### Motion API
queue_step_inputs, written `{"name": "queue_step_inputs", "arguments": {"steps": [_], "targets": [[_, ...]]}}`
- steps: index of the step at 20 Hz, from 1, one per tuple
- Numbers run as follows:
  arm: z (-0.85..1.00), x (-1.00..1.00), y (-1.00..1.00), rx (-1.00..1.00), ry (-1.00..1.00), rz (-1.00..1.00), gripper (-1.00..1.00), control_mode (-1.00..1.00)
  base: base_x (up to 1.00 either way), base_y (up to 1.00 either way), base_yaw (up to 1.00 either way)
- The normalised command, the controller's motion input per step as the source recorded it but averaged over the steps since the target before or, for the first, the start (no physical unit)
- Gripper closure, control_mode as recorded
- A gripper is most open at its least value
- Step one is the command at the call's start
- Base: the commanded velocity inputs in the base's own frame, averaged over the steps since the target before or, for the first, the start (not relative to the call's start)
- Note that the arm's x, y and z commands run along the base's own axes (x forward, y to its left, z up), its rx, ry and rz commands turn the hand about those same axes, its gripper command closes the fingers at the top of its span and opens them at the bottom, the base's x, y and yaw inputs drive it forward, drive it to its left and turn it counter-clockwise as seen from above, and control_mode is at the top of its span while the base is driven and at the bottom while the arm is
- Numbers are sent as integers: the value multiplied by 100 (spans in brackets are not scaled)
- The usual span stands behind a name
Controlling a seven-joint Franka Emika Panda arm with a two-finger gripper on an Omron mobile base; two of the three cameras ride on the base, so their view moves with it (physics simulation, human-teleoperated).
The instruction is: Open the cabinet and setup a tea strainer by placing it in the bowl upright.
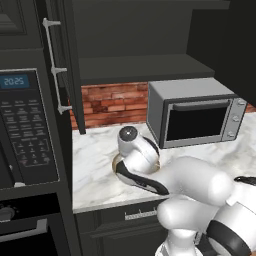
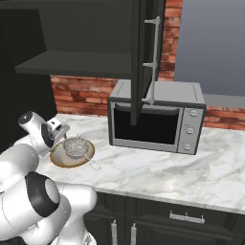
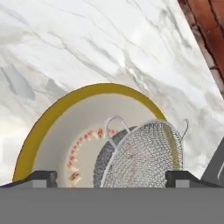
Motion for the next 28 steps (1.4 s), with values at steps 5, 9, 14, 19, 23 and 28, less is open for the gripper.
{"name": "queue_step_inputs", "arguments": {"steps": [5, 9, 14, 19, 23, 28], "targets": [[47, -42, -12, 13, 1, -11, -100, -100, 0, 0, 0], [46, -57, -30, 15, 4, -21, -100, -100, 0, 0, 0], [57, -61, -31, 17, 6, -36, -100, -100, 0, 0, 0], [95, -18, -25, 12, 15, -38, -100, -100, 0, 0, 0], [54, -2, -42, 17, 27, -35, -100, -100, 0, 0, 0], [16, -25, -28, 27, 17, -16, -100, -100, 0, 0, 0]]}}
